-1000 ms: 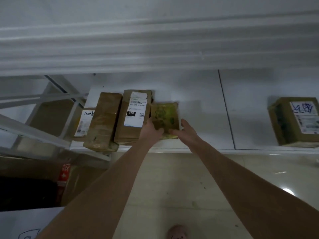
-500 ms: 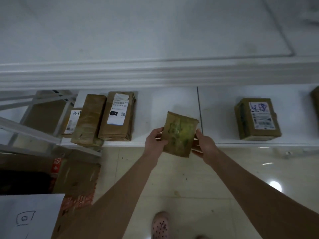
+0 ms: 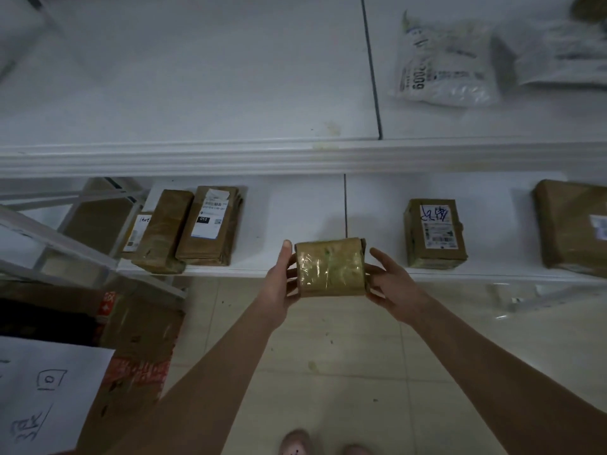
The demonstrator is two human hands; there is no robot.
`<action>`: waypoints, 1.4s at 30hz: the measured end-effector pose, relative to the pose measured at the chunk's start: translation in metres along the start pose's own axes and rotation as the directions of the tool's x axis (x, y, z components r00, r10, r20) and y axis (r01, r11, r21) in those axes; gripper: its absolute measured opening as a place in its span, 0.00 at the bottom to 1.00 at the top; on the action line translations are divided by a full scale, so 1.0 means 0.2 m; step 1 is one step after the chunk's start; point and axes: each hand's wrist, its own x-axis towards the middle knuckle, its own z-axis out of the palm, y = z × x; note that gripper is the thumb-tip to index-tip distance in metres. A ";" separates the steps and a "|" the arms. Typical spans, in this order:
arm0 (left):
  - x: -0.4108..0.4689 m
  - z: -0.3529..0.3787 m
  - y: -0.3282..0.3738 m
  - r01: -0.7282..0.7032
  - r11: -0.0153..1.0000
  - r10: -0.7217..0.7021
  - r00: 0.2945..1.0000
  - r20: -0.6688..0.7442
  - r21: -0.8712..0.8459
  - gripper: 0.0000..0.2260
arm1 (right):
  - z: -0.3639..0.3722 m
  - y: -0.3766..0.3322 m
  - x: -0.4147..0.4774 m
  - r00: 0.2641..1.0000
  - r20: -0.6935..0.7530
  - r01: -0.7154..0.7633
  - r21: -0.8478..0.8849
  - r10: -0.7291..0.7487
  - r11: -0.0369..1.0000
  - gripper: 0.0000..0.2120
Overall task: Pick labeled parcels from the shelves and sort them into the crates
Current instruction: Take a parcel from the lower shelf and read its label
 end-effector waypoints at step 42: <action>-0.15 -0.15 -0.14 -0.201 0.975 0.202 0.979 -0.002 -0.096 0.18 | 0.16 0.11 -0.12 0.993 -0.023 0.102 -0.284 -0.114 0.953 0.08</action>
